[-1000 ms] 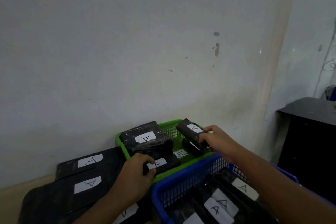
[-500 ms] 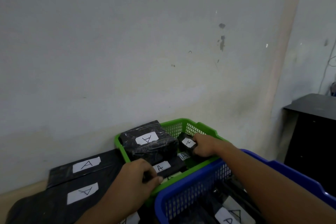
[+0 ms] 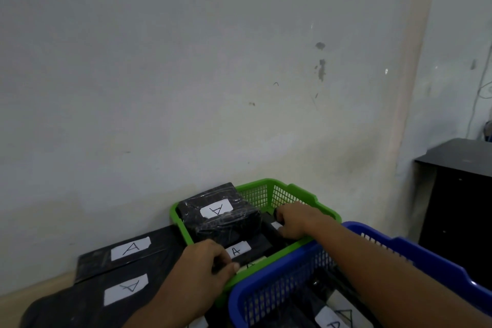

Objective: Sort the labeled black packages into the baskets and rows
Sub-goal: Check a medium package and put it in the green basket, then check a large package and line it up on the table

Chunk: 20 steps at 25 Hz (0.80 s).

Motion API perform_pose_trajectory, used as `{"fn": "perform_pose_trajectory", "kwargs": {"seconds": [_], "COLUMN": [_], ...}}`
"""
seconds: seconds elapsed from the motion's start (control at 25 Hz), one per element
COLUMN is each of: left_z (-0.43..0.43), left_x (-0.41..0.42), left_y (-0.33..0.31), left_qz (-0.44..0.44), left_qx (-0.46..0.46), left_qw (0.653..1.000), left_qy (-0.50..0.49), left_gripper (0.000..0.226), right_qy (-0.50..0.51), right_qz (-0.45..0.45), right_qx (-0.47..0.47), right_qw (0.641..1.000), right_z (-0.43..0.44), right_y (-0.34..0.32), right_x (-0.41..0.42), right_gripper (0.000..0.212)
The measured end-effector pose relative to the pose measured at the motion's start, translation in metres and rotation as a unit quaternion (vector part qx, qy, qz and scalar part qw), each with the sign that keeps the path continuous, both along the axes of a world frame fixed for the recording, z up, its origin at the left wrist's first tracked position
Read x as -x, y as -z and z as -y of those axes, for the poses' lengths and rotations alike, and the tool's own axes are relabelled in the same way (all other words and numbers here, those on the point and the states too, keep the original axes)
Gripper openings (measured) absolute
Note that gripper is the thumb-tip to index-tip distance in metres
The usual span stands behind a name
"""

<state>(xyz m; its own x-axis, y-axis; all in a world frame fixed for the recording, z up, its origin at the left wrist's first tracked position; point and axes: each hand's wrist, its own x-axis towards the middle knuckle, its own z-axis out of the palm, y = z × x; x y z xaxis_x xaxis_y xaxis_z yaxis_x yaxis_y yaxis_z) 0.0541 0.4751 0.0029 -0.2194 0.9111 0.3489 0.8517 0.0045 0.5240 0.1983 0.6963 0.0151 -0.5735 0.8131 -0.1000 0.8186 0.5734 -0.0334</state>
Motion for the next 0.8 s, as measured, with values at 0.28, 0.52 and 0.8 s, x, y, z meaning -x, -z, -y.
{"fn": "perform_pose_trajectory", "kwargs": {"seconds": [0.28, 0.52, 0.8], "left_z": [0.001, 0.020, 0.087], "left_x": [-0.004, -0.012, 0.001], "left_y": [0.002, -0.020, -0.052], "left_qz": [-0.004, -0.015, -0.023], "left_qx": [-0.013, -0.040, -0.043], "left_qw": [1.000, 0.999, 0.996], "left_qy": [-0.006, -0.009, -0.078], "left_gripper": [0.013, 0.013, 0.009], "right_qy": [0.036, 0.068, -0.040], "right_qz": [0.051, -0.033, -0.039], "right_qx": [-0.040, -0.058, -0.025], "right_qw": [0.997, 0.995, 0.998], "right_z": [-0.003, 0.022, 0.118], "right_y": [0.008, -0.020, -0.089], "right_x": [0.006, -0.007, -0.007], "right_gripper": [0.059, 0.038, 0.035]}}
